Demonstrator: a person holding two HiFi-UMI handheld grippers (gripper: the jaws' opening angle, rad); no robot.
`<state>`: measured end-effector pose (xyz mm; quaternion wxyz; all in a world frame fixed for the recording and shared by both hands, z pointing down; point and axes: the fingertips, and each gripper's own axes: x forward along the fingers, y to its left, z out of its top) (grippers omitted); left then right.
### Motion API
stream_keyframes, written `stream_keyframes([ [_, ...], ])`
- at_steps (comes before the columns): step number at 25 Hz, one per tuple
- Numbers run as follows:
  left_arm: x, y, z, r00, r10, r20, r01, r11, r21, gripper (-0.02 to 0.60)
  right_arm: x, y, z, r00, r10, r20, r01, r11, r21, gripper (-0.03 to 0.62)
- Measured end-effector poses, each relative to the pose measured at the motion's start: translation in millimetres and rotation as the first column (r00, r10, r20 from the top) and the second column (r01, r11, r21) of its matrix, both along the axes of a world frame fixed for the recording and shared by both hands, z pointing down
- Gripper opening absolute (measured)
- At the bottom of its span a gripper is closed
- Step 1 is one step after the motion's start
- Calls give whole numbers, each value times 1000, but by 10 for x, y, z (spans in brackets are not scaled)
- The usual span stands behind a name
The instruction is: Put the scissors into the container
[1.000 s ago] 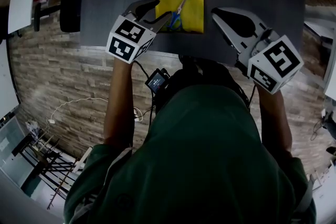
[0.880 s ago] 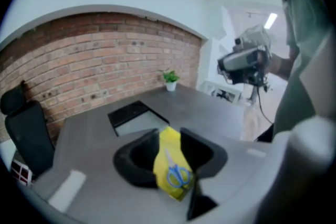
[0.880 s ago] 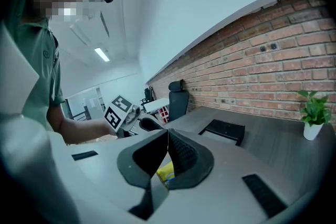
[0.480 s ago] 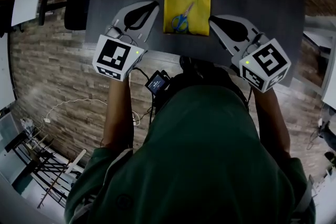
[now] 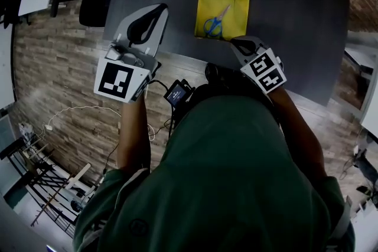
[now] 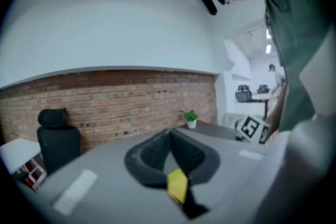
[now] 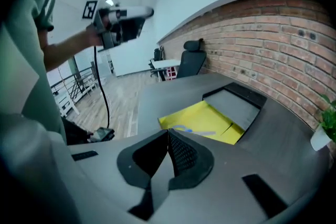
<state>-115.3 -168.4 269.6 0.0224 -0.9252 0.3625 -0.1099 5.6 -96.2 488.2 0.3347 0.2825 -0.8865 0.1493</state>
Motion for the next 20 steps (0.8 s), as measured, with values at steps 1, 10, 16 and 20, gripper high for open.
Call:
stream_keyframes([
  [1,-23,21,-20,1000,-2,-2,2,1000,6,3,-2,48,159,999,-16,-37,15,1000,-17,6],
  [10,-215,75,3,999,-32,15,32,999,2,3,4,301,1064,924,-151,-351,132,988,-76,5],
  [16,-294,59,15,999,-35,20,35,999,5,5,14,236,1311,885,-165,-435,151,986,-65,5],
  [20,-368,46,69,998,-54,30,54,998,-12,3,-62,206,1318,892,-152,-425,148,988,-43,5],
])
